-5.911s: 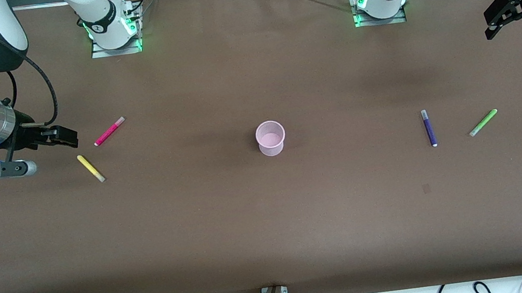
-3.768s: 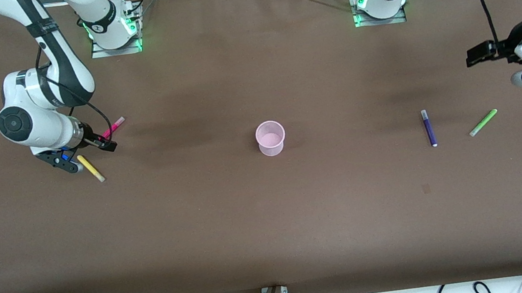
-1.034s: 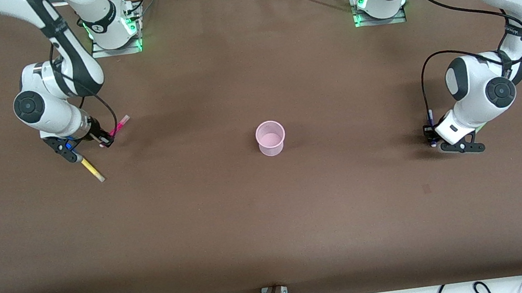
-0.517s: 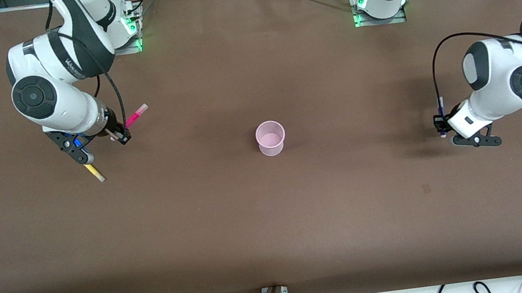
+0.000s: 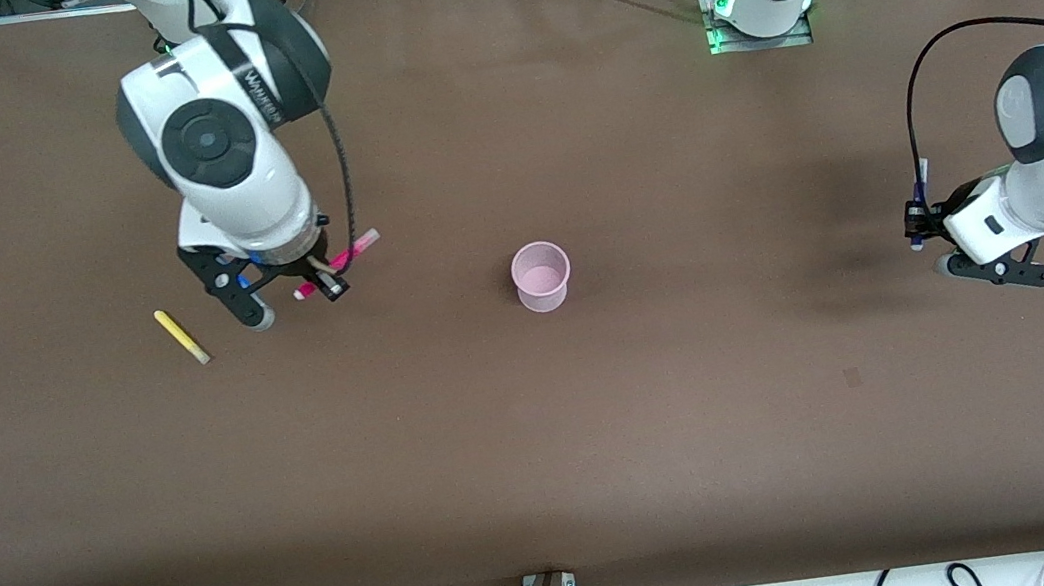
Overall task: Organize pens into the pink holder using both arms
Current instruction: 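Carry the pink marker over to the pink cup with the right gripper, then lower the pink marker into the cup and open the right gripper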
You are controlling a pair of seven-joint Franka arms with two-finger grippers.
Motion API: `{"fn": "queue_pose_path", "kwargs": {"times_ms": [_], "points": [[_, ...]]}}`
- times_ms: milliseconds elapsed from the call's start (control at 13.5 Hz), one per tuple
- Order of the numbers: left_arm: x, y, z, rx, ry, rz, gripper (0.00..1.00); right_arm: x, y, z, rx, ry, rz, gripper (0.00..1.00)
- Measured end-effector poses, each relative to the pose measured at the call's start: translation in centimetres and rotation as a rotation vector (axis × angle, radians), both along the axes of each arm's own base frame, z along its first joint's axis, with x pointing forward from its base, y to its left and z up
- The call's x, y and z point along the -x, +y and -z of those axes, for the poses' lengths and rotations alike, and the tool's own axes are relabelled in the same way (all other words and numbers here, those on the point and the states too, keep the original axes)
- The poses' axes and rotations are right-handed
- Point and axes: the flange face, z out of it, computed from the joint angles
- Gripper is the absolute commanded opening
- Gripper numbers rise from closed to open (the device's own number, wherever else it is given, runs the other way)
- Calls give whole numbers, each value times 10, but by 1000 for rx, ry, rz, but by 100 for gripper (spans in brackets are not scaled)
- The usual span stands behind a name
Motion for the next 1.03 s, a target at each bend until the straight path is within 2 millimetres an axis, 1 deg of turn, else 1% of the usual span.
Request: {"fn": "queue_pose_path", "kwargs": {"times_ms": [148, 222, 369, 443, 517, 665, 739, 887, 1034], "points": [[1, 14, -3, 125, -18, 43, 0, -1, 32, -2, -12, -33, 57, 0], [2, 25, -2, 187, -35, 64, 0, 0, 50, 3, -1, -50, 87, 0], [6, 45, 4, 298, -60, 102, 0, 6, 89, 25, 34, -82, 126, 0], [7, 52, 9, 352, -69, 113, 0, 12, 110, 37, 45, -93, 137, 0], [9, 57, 15, 408, -78, 126, 0, 17, 131, 48, 59, -116, 133, 0], [11, 60, 25, 514, -98, 153, 0, 23, 164, 58, 92, -188, 95, 0], [13, 60, 29, 568, -98, 164, 0, 25, 175, 60, 103, -219, 77, 0], [19, 62, 32, 671, -103, 179, 0, 26, 188, 65, 133, -270, 37, 0], [22, 60, 30, 767, -132, 211, 0, 35, 204, 84, 177, -344, 40, 0]]}}
